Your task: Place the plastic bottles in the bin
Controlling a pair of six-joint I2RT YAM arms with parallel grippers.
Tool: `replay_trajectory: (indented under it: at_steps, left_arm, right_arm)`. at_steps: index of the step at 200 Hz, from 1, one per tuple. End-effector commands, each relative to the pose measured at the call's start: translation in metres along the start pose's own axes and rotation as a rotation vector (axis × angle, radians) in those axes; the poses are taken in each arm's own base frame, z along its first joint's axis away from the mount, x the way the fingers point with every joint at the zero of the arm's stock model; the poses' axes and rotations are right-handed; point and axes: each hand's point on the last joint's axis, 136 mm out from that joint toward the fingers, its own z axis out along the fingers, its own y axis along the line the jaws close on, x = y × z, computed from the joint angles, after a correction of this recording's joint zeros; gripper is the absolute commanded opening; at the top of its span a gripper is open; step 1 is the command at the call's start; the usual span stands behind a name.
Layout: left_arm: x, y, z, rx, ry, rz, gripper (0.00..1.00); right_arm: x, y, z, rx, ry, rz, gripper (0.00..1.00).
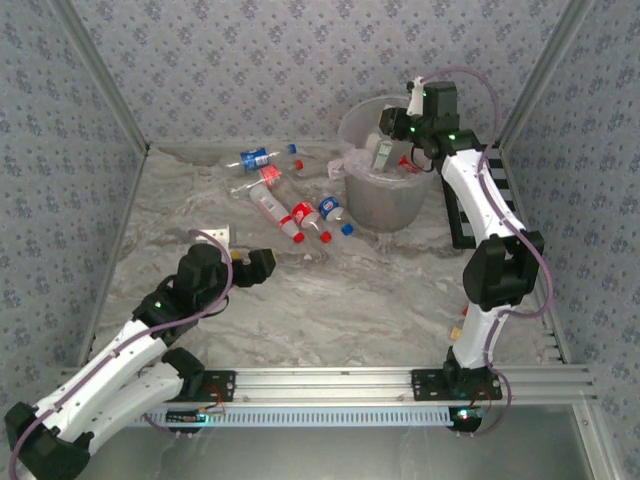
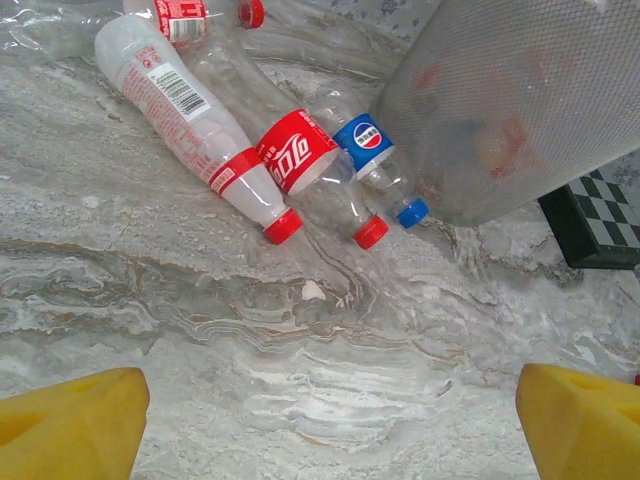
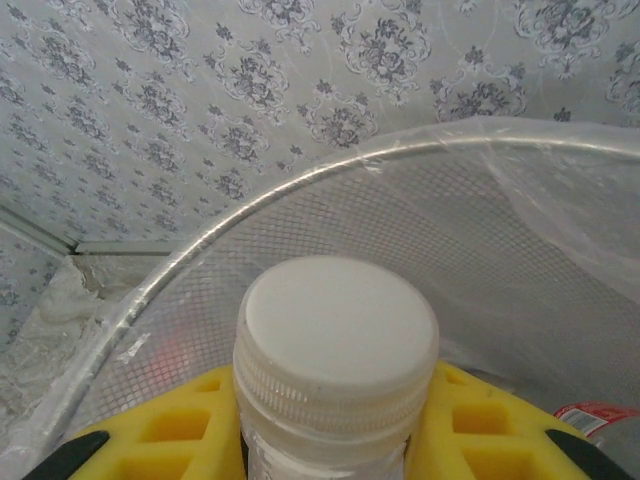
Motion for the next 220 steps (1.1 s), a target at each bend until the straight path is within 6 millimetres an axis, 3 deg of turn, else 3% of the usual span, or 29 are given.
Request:
replay_trajectory:
  at_steps: [1,31,97,116,182,204,220]
  left_arm:
    - [-0.007,0.000,-0.005,-0.008,-0.010,0.006,0.94]
    - [-0.008,0.006,-0.006,-0.032,0.006,-0.010,0.94]
    - [-0.005,0.009,0.006,-0.044,0.065,-0.038,0.94]
    - [-0.003,0.008,0.013,-0.041,0.080,-0.043,0.94]
    - [-0.001,0.008,0.021,-0.047,0.108,-0.056,0.94]
    - [0.001,0.010,0.024,-0.054,0.116,-0.062,0.94]
    - [0.002,0.010,0.025,-0.055,0.122,-0.068,0.94]
  right_arm:
    - [0.098,-0.017,0.013,0.036,0.349,0.083,0.13]
    - [0.111,-0.018,-0.010,0.062,0.423,0.063,0.13]
    - [0.094,-0.015,-0.071,0.098,0.437,0.064,0.16]
    - [0.102,-0.018,-0.068,0.115,0.465,0.052,0.16]
    - [0.166,-0.030,-0.034,0.114,0.611,0.029,0.19]
    - [0.173,-0.028,-0.024,0.089,0.626,0.028,0.30]
    - [0.164,-0.023,-0.027,0.078,0.596,0.028,0.40]
